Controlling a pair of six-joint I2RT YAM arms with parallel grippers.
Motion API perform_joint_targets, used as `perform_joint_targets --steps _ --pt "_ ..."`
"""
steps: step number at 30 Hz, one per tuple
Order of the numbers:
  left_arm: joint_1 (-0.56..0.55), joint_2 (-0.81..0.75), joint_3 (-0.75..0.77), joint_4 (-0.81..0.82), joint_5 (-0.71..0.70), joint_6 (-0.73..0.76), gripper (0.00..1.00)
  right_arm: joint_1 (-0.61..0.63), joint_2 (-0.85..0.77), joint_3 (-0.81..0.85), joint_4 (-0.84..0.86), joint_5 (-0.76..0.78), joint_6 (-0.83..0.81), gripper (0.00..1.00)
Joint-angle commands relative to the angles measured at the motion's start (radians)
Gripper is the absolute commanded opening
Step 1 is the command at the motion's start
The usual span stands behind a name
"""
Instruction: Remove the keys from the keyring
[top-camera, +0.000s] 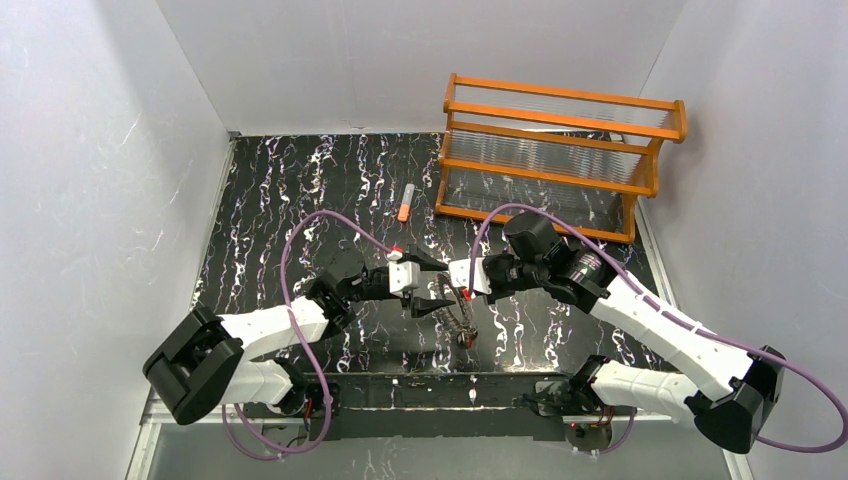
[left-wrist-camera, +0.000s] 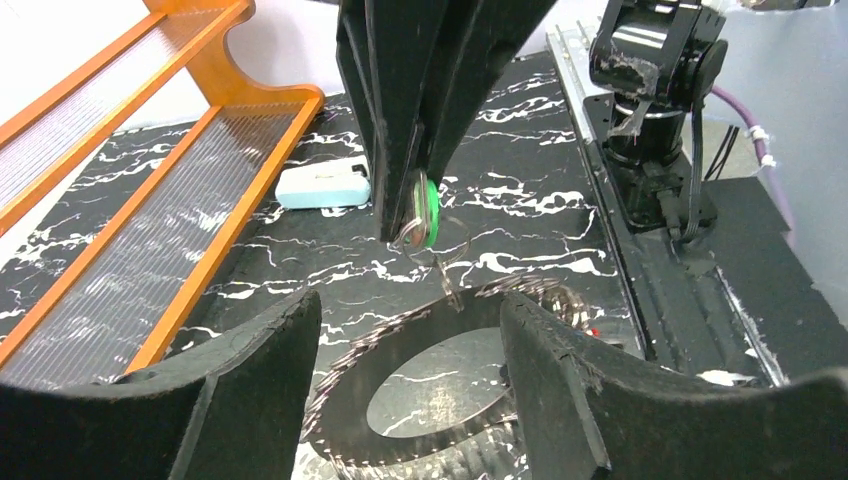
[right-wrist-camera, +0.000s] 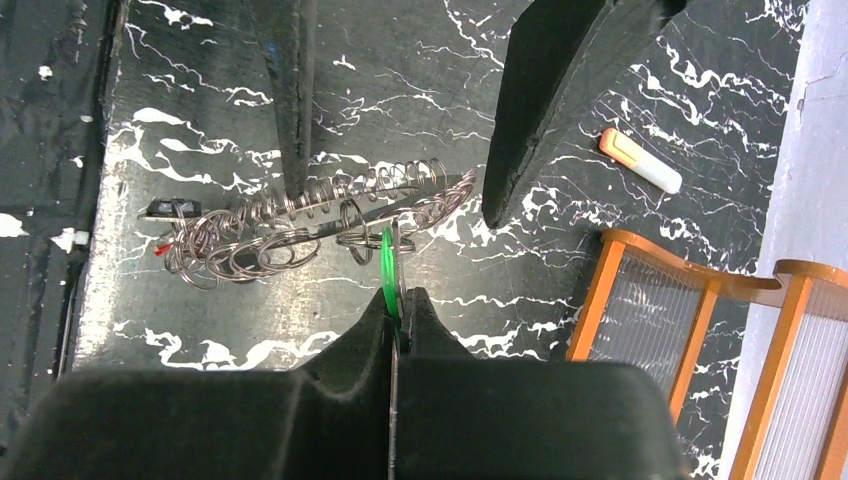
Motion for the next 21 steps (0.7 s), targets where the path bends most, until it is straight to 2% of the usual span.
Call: perform_joint_targets --steps 1,10,16,21 --pt "-0.015 -0.024 0.053 0.000 0.017 -0.076 0.64 0.011 0.004 0.002 0.059 0.041 -0.011 0.01" --pt "-0.035 0.002 0.100 -0.001 -0.096 -0.188 0.62 0.030 0.034 0.024 0.049 0.109 0.015 0.01" --pt "-0.041 0.044 0.130 -0.001 -0.115 -0.244 0.49 0.044 0.063 0.042 0.037 0.131 0.042 0.01" --pt "-0.045 0.071 0.130 -0.002 -0.107 -0.240 0.33 0.047 0.080 0.062 0.033 0.127 0.071 0.01"
